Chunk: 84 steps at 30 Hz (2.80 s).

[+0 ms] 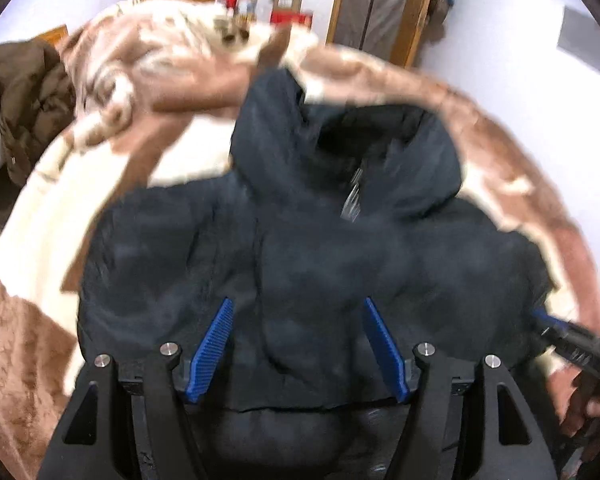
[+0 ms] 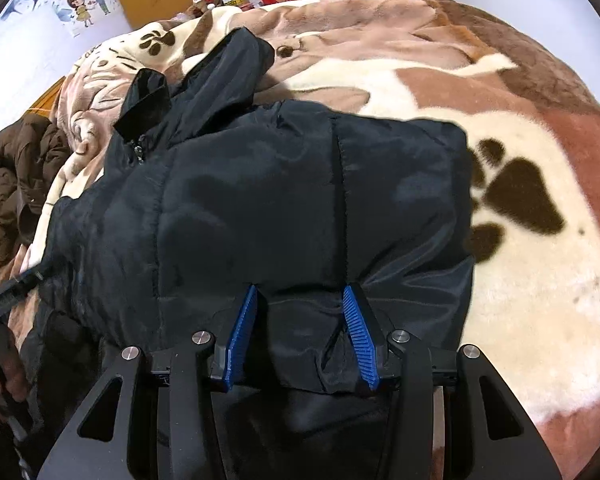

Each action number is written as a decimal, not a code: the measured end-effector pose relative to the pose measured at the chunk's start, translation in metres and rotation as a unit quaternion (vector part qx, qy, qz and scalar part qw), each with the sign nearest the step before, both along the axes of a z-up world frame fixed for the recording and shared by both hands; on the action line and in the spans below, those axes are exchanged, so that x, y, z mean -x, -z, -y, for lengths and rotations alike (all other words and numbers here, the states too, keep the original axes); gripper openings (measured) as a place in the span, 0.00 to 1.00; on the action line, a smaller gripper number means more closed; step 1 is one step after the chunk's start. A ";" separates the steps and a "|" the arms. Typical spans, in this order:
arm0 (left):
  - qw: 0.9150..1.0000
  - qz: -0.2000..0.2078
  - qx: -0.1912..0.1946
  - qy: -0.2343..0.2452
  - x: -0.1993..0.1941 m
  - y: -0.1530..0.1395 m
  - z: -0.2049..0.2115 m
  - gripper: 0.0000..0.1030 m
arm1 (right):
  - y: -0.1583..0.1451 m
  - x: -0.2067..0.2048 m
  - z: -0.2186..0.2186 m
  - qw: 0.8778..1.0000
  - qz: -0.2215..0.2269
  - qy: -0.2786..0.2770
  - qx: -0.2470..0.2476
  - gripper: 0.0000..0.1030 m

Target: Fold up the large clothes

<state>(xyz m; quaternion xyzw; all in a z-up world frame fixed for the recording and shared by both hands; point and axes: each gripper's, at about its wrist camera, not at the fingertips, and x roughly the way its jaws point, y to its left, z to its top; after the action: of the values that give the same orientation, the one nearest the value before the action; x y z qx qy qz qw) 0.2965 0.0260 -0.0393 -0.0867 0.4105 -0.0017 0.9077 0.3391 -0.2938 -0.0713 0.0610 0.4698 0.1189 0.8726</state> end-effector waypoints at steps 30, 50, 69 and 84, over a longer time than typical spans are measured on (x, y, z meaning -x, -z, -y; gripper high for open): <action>0.997 0.020 -0.043 0.059 -0.001 0.011 0.007 0.62 | -0.030 0.004 0.018 0.997 0.045 0.013 0.060 0.45; 0.996 -0.044 -0.055 0.054 -0.023 0.072 0.012 0.65 | 0.034 -0.018 0.004 0.994 -0.023 0.006 0.103 0.45; 0.997 -0.021 -0.073 0.035 0.052 -0.006 0.007 0.62 | -0.042 0.062 -0.024 0.997 0.018 0.002 0.073 0.45; 0.999 0.004 -0.033 0.033 0.164 -0.049 0.004 0.63 | -0.073 0.167 -0.066 0.999 0.031 -0.038 0.018 0.48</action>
<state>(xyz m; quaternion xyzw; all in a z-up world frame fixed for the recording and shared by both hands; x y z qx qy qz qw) 0.1328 0.0220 0.0095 -0.0432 0.4092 -0.0182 0.9112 0.1724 -0.2282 0.0015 0.0235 0.4464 0.1448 0.8828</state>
